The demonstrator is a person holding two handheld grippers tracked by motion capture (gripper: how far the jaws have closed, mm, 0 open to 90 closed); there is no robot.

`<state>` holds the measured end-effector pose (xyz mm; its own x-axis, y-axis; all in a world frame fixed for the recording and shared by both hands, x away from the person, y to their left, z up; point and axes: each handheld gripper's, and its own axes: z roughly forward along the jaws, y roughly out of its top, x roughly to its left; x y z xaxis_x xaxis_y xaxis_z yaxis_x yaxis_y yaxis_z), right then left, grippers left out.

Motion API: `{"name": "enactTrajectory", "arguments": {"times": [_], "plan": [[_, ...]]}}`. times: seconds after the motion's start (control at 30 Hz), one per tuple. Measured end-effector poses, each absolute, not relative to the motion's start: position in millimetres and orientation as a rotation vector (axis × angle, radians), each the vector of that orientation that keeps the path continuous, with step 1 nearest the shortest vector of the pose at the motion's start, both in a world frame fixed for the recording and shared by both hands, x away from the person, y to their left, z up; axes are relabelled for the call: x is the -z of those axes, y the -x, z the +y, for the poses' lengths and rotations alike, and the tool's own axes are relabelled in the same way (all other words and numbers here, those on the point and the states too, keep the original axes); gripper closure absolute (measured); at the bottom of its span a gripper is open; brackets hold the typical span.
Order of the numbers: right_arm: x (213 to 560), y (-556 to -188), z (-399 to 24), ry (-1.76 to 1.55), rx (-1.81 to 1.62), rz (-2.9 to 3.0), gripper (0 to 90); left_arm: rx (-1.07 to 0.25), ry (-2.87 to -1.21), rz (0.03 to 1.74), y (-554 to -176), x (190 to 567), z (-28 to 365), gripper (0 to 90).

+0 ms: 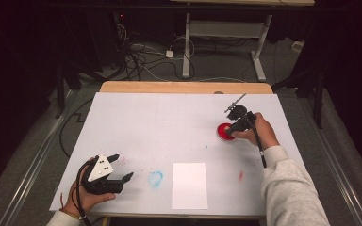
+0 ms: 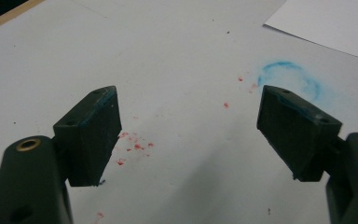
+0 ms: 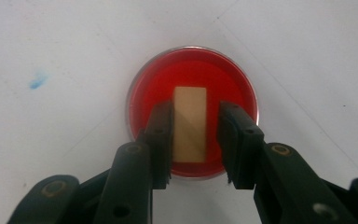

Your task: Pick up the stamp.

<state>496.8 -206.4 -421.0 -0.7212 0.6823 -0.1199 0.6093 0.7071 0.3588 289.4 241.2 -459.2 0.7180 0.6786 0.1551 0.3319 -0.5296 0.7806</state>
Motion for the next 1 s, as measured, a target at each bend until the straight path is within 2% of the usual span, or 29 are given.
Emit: {"name": "enactTrajectory", "arguments": {"times": [0.1, 0.17, 0.23, 1.0], "plan": [[420.9, -498.2, -205.2, -1.025, -0.447, 2.66, 69.2, -0.568, -2.162, 0.767, -290.3, 460.3, 240.3, 21.1], [422.1, -497.1, -201.4, -1.028, -0.43, 2.669, 74.9, -0.567, -2.166, 0.764, -290.7, 460.8, 239.1, 21.1], [422.5, -498.2, -200.4, -0.998, -0.434, 2.667, 75.7, -0.566, -2.171, 0.764, -290.9, 461.1, 238.4, 21.1], [423.7, -496.3, -196.8, -1.087, -0.407, 2.641, 76.3, -0.546, -2.163, 0.764, -293.6, 462.2, 240.5, 21.2]]}}
